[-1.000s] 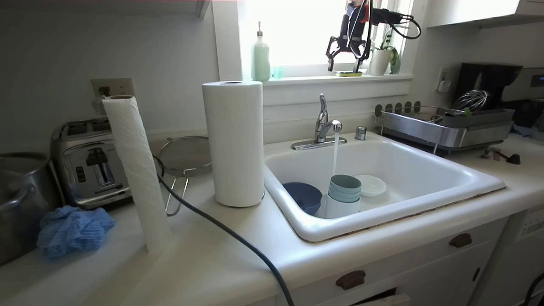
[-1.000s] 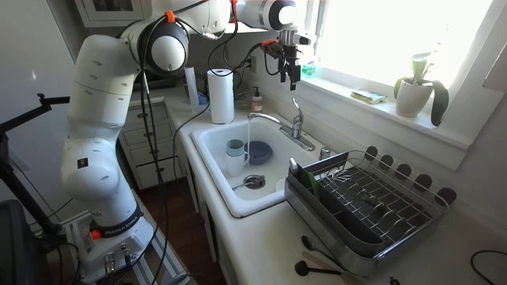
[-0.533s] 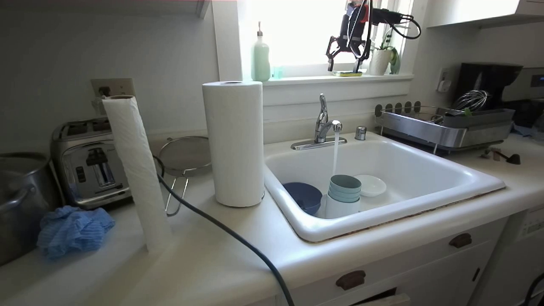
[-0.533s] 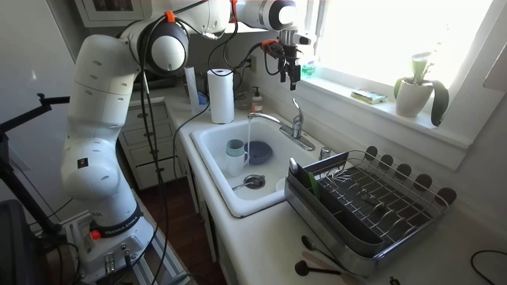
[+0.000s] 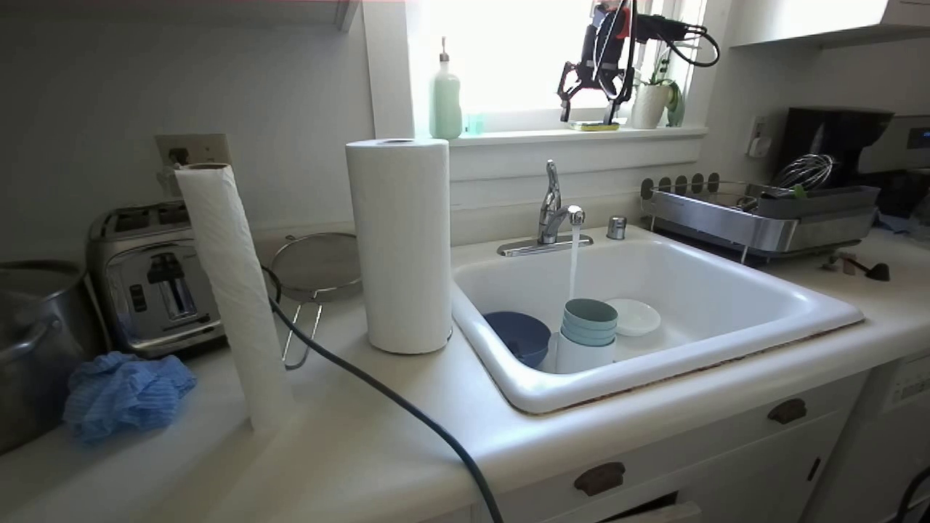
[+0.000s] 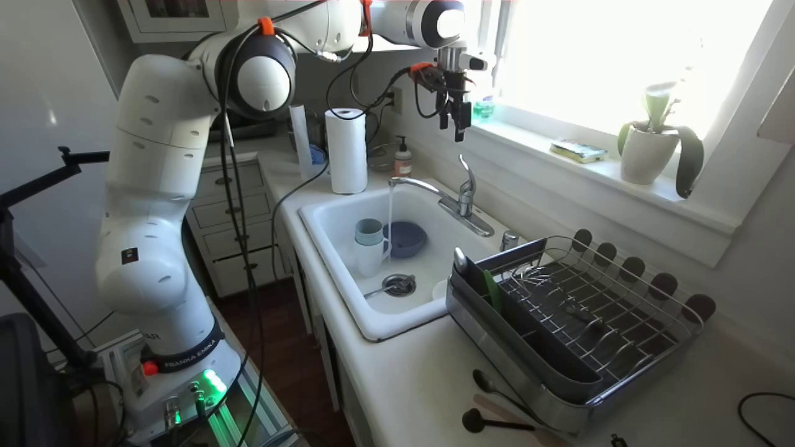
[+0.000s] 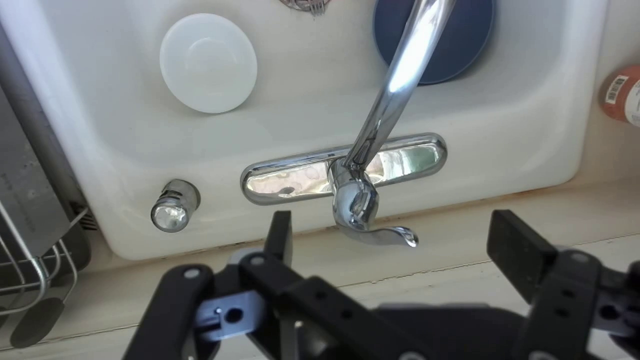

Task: Move the tap nozzle to the left

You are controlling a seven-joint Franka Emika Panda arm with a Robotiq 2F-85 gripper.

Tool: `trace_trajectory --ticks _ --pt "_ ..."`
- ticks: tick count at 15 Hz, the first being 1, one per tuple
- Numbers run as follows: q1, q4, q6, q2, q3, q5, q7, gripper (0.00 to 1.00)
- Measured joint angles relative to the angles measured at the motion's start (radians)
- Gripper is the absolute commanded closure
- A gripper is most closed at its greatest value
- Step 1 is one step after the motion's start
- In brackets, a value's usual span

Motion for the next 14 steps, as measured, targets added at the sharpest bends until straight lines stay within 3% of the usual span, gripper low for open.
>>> trace_trajectory --ticks 6,7,8,14 --pt "0.007 0.0 0.044 0.023 0.002 0.0 0.002 0.0" --pt "0.011 0.0 0.071 0.036 0.002 0.0 0.011 0.25" --pt "0.015 0.0 0.105 0.051 0.002 0.0 0.025 0.26" --pt "0.032 0.0 0.294 0.121 -0.01 -0.007 0.161 0.69"
